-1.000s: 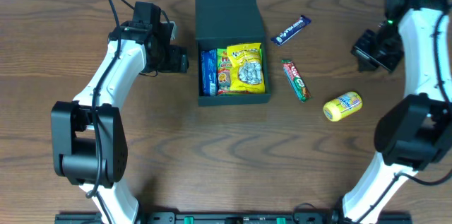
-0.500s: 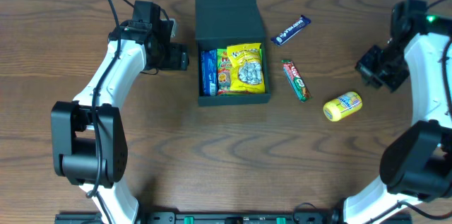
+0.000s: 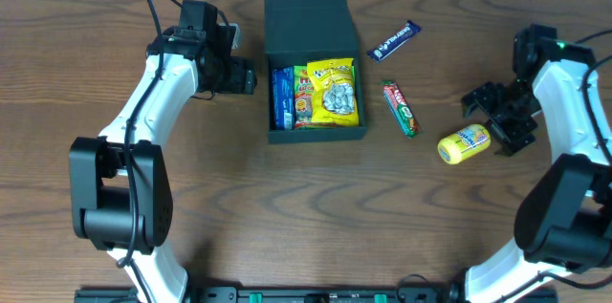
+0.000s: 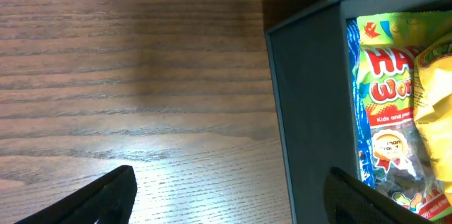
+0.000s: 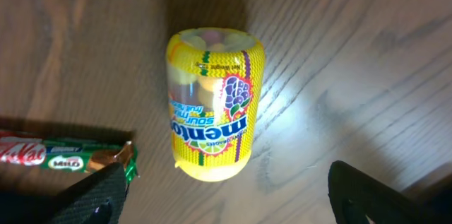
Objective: Pack container
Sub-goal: 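Lift the right gripper out and reach to the yellow Mentos tube, then grasp the yellow Mentos tube with the right gripper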
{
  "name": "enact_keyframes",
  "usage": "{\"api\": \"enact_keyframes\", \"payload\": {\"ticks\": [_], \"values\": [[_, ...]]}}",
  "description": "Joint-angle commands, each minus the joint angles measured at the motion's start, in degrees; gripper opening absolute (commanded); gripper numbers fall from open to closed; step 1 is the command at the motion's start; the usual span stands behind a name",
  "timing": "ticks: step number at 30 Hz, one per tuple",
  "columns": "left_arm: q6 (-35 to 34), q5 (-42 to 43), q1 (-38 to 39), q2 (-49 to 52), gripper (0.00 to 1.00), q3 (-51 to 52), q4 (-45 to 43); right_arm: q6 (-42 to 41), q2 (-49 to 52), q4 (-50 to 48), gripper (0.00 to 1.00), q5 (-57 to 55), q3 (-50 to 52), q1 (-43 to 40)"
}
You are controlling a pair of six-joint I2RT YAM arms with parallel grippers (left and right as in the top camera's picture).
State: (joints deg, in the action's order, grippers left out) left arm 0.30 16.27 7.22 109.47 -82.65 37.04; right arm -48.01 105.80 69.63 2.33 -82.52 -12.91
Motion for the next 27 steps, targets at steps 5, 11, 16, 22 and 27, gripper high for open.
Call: {"api": "enact_keyframes", "payload": {"ticks": [5, 11, 16, 22, 27], "values": [[1.07, -0.37, -0.22, -1.29, 0.86, -1.20, -0.09, -2.97, -0.42, -6.05, 0.86, 2.19, 6.03, -0.13], [1.07, -0.37, -0.22, -1.29, 0.86, -1.20, -0.09, -2.51, -0.42, -10.49, 0.82, 0.90, 9.77, -0.13], [1.07, -0.37, -0.22, -1.29, 0.86, -1.20, -0.09, -2.01, -0.42, -14.05, 0.80, 0.90, 12.61, -0.13], [1.05, -0.37, -0.22, -1.29, 0.86, -1.20, -0.07, -0.50, -0.39, -16.52, 0.69, 0.87, 13.81, -0.13], [1.03, -0.35, -0.22, -1.29, 0.86, -1.20, -0.04, 0.57, -0.37, -17.22, 0.54, 0.87, 13.90, -0.13]]}}
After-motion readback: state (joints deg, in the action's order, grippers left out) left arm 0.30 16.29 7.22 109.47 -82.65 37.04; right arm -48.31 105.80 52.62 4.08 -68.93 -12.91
